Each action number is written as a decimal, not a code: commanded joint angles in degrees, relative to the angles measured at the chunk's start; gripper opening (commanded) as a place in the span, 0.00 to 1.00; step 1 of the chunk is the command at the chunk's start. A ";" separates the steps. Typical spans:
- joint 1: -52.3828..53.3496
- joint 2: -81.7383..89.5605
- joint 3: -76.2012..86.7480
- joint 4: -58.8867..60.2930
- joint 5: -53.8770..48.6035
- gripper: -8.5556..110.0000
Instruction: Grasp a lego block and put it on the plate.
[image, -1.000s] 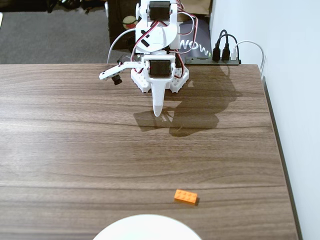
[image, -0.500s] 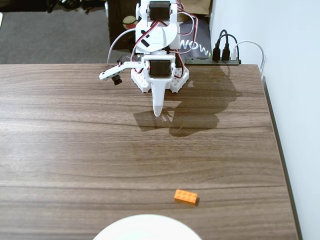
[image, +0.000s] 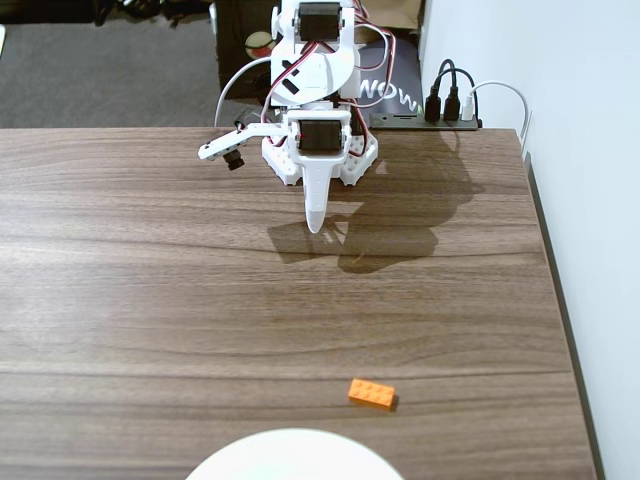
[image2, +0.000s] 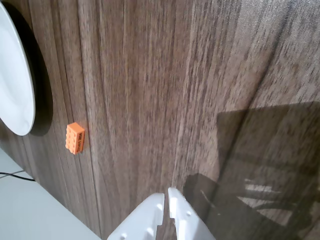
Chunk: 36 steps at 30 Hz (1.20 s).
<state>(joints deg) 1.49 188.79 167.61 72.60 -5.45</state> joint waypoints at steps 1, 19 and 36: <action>-0.35 -0.18 -0.26 0.09 -0.53 0.08; 0.09 -4.48 -0.53 -4.31 -1.58 0.08; 1.67 -20.57 -10.46 -11.43 -1.23 0.08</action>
<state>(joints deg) 3.16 171.30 161.19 62.40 -6.68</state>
